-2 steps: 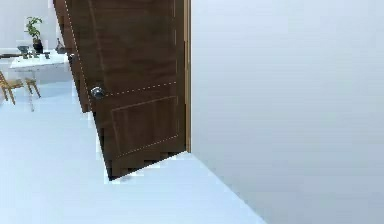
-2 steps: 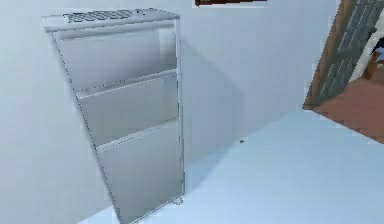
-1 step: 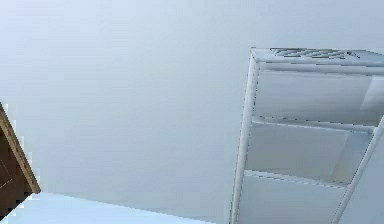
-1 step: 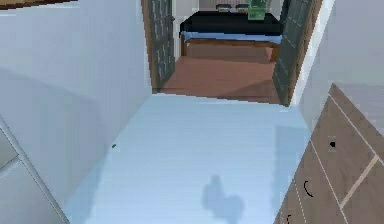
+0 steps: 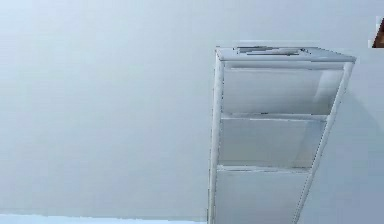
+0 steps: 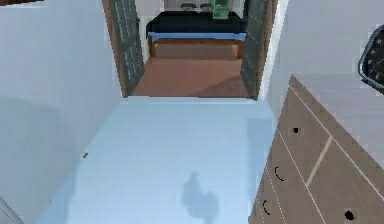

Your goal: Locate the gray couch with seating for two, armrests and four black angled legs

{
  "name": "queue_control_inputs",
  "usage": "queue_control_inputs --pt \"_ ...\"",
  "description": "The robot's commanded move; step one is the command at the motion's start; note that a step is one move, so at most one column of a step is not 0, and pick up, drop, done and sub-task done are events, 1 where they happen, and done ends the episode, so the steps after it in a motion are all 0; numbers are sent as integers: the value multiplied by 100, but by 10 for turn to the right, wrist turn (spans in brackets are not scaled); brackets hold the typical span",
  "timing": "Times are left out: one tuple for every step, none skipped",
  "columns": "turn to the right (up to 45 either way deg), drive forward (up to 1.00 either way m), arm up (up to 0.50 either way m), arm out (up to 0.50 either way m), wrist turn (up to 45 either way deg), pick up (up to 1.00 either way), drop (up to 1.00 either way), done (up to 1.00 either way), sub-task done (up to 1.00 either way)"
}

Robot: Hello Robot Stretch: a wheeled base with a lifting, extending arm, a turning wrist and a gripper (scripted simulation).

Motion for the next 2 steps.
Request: queue_control_inputs --pt "0 10 0 0 0 0 0 0 0" --pt "-450 0 0 0 0 0 0 0 0"
